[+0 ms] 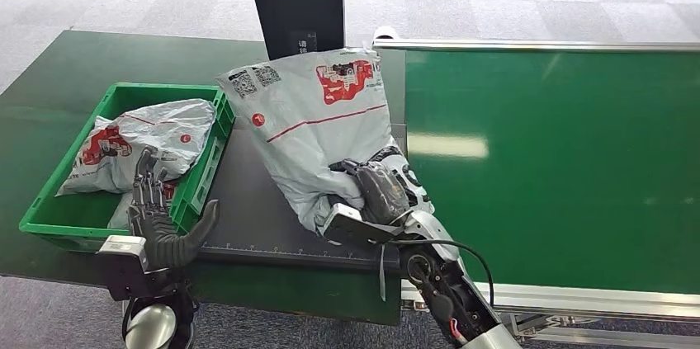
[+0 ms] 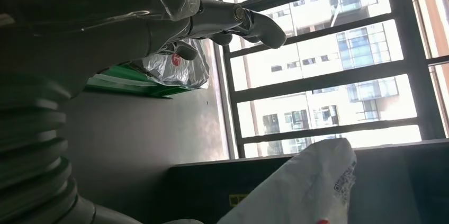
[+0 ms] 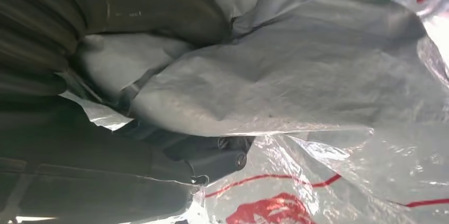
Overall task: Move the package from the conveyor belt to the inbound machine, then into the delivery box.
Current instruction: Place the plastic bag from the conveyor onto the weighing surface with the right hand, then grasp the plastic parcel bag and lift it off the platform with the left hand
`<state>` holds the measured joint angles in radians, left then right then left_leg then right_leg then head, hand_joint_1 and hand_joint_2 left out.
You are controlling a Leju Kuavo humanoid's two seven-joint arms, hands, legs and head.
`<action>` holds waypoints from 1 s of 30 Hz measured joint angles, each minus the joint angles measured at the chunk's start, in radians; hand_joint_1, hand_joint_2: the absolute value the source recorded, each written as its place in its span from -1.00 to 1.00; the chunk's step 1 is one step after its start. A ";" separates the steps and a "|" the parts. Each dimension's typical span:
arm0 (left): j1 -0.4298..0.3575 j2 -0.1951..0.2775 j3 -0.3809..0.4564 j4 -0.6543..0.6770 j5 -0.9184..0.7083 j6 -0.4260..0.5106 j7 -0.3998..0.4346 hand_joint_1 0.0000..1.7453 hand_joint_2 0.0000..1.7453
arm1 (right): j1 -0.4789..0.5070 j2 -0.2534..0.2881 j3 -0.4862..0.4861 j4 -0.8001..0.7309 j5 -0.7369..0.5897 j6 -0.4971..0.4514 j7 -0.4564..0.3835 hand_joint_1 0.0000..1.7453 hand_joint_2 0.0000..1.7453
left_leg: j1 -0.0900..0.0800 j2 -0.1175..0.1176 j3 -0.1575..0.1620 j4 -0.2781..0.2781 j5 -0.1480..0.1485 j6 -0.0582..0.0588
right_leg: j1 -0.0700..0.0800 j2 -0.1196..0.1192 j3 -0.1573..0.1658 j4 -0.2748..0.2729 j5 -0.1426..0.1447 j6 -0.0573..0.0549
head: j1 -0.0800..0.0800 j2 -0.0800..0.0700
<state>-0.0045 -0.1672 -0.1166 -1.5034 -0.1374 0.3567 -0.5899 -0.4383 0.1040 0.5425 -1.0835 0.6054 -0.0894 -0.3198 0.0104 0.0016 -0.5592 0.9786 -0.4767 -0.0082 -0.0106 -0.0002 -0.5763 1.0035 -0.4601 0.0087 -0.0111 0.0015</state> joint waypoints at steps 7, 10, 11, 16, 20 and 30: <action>0.000 -0.007 0.002 0.000 -0.010 -0.011 0.012 -1.00 1.00 | -0.010 0.007 0.023 0.063 -0.061 0.029 -0.017 -1.00 1.00 | 0.000 0.000 0.000 0.000 0.000 0.000 | 0.000 0.000 0.000 0.000 0.000 0.000 | 0.000 0.000; -0.001 -0.011 0.002 0.001 -0.019 -0.025 0.024 -1.00 1.00 | -0.011 0.007 0.022 0.074 -0.140 0.057 -0.054 -1.00 1.00 | 0.000 0.000 0.000 0.000 0.000 0.000 | 0.000 0.000 0.000 0.000 0.000 0.000 | 0.000 0.000; -0.002 -0.012 0.001 0.002 -0.024 -0.030 0.028 -1.00 1.00 | -0.010 0.007 0.019 0.073 -0.172 0.065 -0.070 -1.00 1.00 | 0.000 0.000 0.000 0.000 0.000 0.000 | 0.000 0.000 -0.001 0.000 0.000 0.000 | 0.000 0.000; -0.017 -0.017 -0.007 0.014 -0.056 -0.057 0.040 -1.00 1.00 | 0.005 0.000 -0.016 0.002 -0.309 0.069 -0.122 -1.00 1.00 | 0.000 0.000 0.000 0.000 0.000 0.000 | 0.000 0.000 -0.001 0.000 0.000 0.000 | 0.000 0.000; -0.038 -0.016 -0.036 0.028 -0.112 -0.092 0.079 -1.00 1.00 | 0.041 -0.014 -0.074 -0.101 -0.383 0.046 -0.142 -1.00 1.00 | 0.000 0.000 0.000 0.001 0.000 0.000 | -0.001 0.000 -0.001 0.000 0.000 0.000 | 0.000 0.000; -0.141 -0.033 -0.183 0.234 -0.446 -0.067 0.212 -1.00 1.00 | 0.195 -0.027 -0.257 -0.314 -0.415 -0.003 -0.197 -1.00 1.00 | -0.001 -0.001 0.000 0.001 0.000 0.000 | -0.001 0.000 -0.001 0.000 0.000 0.000 | 0.000 0.000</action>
<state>-0.1459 -0.2000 -0.3000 -1.2694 -0.5838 0.2899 -0.3778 -0.2433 0.0766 0.2852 -1.3973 0.1900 -0.0921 -0.5171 0.0099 0.0010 -0.5593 0.9792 -0.4769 -0.0080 -0.0115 -0.0004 -0.5777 1.0030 -0.4600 0.0088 -0.0112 0.0015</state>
